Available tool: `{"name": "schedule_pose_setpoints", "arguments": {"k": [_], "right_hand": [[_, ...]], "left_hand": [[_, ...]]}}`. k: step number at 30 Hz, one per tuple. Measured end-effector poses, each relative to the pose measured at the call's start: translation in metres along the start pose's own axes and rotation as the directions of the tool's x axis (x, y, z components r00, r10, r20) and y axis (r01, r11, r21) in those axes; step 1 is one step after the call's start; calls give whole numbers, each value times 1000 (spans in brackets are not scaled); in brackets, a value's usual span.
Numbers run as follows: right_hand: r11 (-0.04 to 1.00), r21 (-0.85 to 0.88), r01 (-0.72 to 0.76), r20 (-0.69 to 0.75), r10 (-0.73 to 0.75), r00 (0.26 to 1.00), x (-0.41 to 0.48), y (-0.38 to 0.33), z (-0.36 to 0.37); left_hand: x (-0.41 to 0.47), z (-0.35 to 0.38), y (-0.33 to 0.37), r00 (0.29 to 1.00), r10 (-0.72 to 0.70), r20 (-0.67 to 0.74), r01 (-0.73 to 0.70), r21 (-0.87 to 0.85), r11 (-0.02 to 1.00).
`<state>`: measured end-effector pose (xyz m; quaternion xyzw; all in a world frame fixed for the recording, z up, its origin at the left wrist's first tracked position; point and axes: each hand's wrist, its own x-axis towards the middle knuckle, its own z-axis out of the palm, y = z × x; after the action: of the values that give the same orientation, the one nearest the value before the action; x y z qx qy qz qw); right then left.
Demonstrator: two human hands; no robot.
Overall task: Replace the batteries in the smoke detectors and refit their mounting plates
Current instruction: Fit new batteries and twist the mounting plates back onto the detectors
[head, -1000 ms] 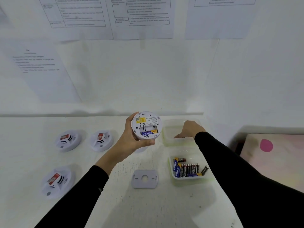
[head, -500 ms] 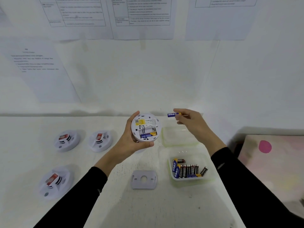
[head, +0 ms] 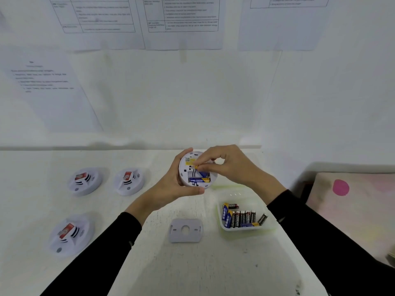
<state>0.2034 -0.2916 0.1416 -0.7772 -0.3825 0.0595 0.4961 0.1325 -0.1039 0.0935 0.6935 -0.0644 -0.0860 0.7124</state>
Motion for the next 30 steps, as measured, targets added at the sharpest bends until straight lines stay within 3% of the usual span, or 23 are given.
{"name": "schedule_pose_setpoints", "arguments": {"k": [5,9,11,13,16,18,23,30], "right_hand": [[957,-258,136,110,-110,988,1,13,12],[952,-297,73,64,-56,996,-2,17,8],[982,-185,-34,35,41,999,-7,16,7],[983,73,-171,-45,174,984,-11,15,7],[804,493,-333,-3,384,923,-17,19,12],[650,665,-368,73,434,898,-21,22,18],[526,784,-330,82,438,895,-25,24,24],[498,808,-315,57,466,883,-24,25,25]], "left_hand": [[0,4,-1,1000,-7,7,7,-39,999],[0,4,-1,999,-6,-54,0,-102,995],[0,2,-2,998,3,-59,-10,-104,995],[0,-1,-1,998,-7,-59,1,-111,994],[2,-2,2,996,-66,-61,49,-242,969],[5,-1,5,990,-120,-73,81,-406,910],[6,1,1,987,-133,-88,85,-418,904],[4,0,-1,992,-62,-109,26,-302,953]]}}
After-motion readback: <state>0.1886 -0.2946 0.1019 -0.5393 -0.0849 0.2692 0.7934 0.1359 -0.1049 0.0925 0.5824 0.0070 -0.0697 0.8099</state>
